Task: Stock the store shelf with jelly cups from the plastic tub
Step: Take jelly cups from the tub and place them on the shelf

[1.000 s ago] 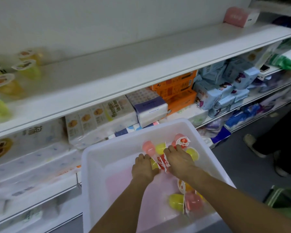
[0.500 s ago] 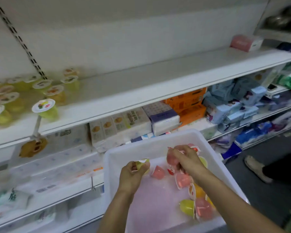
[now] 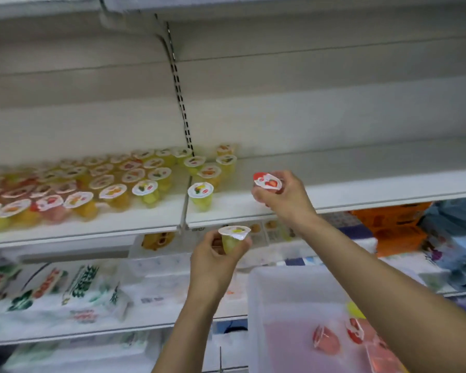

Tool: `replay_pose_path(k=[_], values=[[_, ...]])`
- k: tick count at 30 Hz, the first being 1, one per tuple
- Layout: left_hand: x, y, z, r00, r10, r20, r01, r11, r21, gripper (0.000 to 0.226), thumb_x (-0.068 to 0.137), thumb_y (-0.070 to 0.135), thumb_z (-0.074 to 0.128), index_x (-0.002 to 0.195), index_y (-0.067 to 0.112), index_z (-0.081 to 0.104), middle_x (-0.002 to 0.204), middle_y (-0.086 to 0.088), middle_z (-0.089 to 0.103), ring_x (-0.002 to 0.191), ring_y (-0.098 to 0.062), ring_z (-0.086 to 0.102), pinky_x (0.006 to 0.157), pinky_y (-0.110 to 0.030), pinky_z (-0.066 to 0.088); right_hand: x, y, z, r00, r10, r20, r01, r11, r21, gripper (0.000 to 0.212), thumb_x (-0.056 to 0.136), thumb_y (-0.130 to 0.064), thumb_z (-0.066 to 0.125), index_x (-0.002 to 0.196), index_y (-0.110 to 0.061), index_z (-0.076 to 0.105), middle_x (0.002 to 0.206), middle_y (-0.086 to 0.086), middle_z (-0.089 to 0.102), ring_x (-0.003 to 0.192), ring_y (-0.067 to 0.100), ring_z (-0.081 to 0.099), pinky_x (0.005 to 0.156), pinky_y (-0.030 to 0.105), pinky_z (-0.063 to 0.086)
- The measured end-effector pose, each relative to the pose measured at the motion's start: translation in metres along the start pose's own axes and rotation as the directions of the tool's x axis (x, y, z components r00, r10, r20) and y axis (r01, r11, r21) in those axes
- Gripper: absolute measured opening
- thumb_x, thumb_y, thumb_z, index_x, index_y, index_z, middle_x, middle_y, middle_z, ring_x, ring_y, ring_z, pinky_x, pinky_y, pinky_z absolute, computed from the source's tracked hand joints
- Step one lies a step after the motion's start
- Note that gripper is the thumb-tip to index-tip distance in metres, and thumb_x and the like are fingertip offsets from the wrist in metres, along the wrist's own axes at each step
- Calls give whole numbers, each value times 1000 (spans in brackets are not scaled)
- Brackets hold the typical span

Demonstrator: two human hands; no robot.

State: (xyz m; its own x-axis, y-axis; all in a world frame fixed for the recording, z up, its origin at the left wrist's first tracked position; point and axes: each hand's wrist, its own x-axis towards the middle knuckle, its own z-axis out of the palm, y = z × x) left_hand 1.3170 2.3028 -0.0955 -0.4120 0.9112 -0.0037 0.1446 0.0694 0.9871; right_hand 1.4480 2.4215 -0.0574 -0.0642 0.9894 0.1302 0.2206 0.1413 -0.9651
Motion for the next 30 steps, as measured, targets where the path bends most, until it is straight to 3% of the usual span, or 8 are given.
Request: replay_pose_path(k=[4, 8, 12, 16, 19, 22, 25, 30], values=[[12, 15, -25, 998, 44, -44, -45, 999, -20, 26, 74, 24, 81, 96, 23, 66, 85, 9, 71, 66, 6, 61, 54, -4, 41, 53, -10, 40, 996, -79, 46, 86, 980, -178, 45, 73, -20, 77, 114, -17, 58, 103, -1, 65, 93, 17, 62, 81, 26, 48], [23, 16, -43, 995, 68, -78, -69, 998, -10, 29, 72, 26, 81, 95, 23, 65, 83, 8, 71, 68, 2, 62, 57, -8, 43, 87, 6, 61, 999, -34, 34, 44, 915, -401, 50, 77, -33, 72, 120, -15, 55, 118, 8, 64, 110, 27, 61, 86, 28, 47], [35, 18, -55, 990, 75, -123, -77, 997, -13, 34, 68, 30, 83, 96, 26, 64, 85, 9, 71, 78, -8, 65, 63, -18, 46, 96, 16, 68, 1000, -2, 11, 7, 905, -425, 55, 77, -31, 70, 126, -15, 51, 122, 10, 62, 112, 30, 59, 90, 31, 48], [40, 25, -55, 985, 101, -143, -102, 995, 3, 45, 71, 27, 83, 109, 30, 58, 91, 9, 68, 66, 4, 58, 55, -8, 43, 94, 20, 68, 996, -31, 79, 64, 890, -452, 59, 80, -31, 69, 131, -14, 43, 121, 10, 63, 106, 29, 61, 88, 34, 51], [44, 31, -48, 982, 123, -140, -113, 990, 81, 48, 72, 30, 82, 113, 35, 57, 92, 13, 67, 70, 3, 59, 54, -5, 41, 84, 14, 58, 991, -25, 135, 88, 869, -487, 85, 79, -30, 73, 146, -13, 24, 134, 17, 49, 121, 33, 51, 100, 40, 44], [52, 35, -39, 975, 190, -116, -164, 966, 199, 50, 69, 33, 82, 112, 35, 57, 96, 17, 67, 80, 0, 61, 66, -15, 50, 61, 10, 42, 993, -115, 41, 121, 894, -430, 85, 83, -36, 69, 149, -18, 19, 140, 13, 40, 128, 28, 43, 103, 43, 41], [65, 43, -23, 950, 307, -61, -252, 865, 434, 52, 64, 40, 78, 110, 36, 54, 102, 15, 64, 93, -9, 59, 83, -34, 51, 35, 14, 22, 983, -180, -28, 157, 916, -370, 71, 87, -32, 65, 145, -22, 25, 139, 3, 41, 123, 18, 46, 99, 41, 45], [84, 55, -4, 872, 489, 16, -284, 481, 830, 56, 69, 54, 66, 119, 31, 58, 114, 8, 62, 121, -15, 44, 104, -38, 23, 5, 33, -6, 989, -144, 30, 143, 897, -418, 60, 90, -28, 61, 142, -26, 32, 137, -4, 43, 113, 8, 46, 94, 37, 48]])
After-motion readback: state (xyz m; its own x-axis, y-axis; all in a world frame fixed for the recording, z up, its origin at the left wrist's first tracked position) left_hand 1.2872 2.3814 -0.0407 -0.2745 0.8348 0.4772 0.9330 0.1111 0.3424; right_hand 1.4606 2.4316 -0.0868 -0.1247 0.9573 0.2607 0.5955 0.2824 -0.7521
